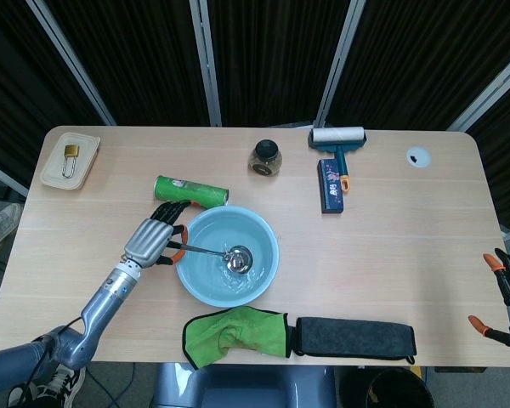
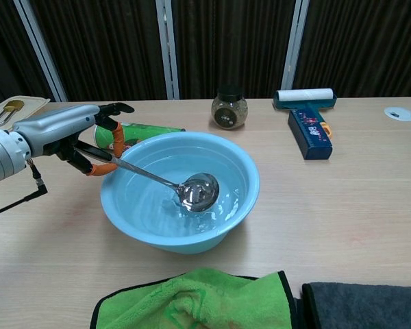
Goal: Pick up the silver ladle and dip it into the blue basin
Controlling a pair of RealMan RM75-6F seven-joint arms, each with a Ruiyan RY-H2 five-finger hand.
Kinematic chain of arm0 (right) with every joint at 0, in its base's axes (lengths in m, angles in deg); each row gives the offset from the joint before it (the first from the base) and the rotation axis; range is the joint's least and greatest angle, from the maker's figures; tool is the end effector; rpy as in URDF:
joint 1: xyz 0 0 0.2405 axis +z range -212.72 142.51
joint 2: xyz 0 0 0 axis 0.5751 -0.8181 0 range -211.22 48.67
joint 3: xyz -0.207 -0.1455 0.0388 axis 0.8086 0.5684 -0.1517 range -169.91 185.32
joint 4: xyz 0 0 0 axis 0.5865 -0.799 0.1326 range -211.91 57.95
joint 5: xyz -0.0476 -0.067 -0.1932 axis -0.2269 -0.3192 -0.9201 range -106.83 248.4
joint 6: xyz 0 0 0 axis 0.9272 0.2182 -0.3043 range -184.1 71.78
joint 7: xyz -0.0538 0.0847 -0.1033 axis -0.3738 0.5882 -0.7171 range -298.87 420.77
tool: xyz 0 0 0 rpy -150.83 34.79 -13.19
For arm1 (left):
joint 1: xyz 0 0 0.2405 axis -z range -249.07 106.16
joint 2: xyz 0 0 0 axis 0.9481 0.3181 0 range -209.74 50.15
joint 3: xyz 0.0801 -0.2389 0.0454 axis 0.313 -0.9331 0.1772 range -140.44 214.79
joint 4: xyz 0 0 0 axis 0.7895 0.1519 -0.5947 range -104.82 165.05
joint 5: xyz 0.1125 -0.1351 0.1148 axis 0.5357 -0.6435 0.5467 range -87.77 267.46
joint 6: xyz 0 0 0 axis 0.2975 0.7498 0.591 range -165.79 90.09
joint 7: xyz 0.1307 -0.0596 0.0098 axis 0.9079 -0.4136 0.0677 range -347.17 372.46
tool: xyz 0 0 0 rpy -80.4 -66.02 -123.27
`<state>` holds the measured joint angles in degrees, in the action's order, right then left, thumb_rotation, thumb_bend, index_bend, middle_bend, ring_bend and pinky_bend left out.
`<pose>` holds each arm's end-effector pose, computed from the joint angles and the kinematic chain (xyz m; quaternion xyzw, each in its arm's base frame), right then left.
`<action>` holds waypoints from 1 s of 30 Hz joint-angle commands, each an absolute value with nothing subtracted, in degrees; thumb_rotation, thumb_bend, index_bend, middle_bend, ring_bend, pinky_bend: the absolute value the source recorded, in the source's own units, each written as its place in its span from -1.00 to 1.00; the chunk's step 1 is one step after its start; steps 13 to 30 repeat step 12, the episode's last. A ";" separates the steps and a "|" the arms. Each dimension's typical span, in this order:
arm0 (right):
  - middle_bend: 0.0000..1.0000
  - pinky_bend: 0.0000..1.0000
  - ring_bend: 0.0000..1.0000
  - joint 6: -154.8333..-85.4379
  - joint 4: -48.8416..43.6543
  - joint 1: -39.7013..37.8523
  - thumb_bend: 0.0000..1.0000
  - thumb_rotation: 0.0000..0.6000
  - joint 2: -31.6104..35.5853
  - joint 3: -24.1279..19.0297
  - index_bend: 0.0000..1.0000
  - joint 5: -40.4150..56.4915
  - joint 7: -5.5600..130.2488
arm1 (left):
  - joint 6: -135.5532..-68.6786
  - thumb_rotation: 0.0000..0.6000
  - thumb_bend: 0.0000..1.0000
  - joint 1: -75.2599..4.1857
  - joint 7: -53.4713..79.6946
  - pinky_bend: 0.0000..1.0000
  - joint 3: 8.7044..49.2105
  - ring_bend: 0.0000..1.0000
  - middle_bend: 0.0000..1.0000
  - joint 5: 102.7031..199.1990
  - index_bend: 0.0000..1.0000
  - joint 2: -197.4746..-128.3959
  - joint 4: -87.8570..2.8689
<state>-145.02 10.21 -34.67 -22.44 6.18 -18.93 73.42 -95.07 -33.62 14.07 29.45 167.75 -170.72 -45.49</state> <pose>-0.3353 -0.1521 0.2002 0.5830 -0.3944 0.4016 0.5859 -0.1804 0.3350 -0.0193 -0.7266 -0.3968 -0.4147 0.3778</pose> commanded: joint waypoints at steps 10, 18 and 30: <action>-1.00 -1.00 -1.00 -146.88 10.73 -35.54 -0.84 1.00 -22.44 6.78 -0.89 -20.55 72.97 | -98.15 1.00 0.30 -36.20 15.81 -1.00 30.08 -1.00 -1.00 167.61 0.53 -163.20 -57.72; -1.00 -1.00 -1.00 -147.05 10.74 -35.59 -0.84 1.00 -22.47 6.78 -0.89 -20.65 73.14 | -98.69 1.00 0.30 -36.60 16.31 -1.00 30.35 -1.00 -1.00 167.68 0.53 -162.73 -58.74; -1.00 -1.00 -1.00 -147.05 10.74 -35.59 -0.84 1.00 -22.47 6.78 -0.89 -20.65 73.14 | -98.69 1.00 0.30 -36.60 16.31 -1.00 30.35 -1.00 -1.00 167.68 0.53 -162.73 -58.74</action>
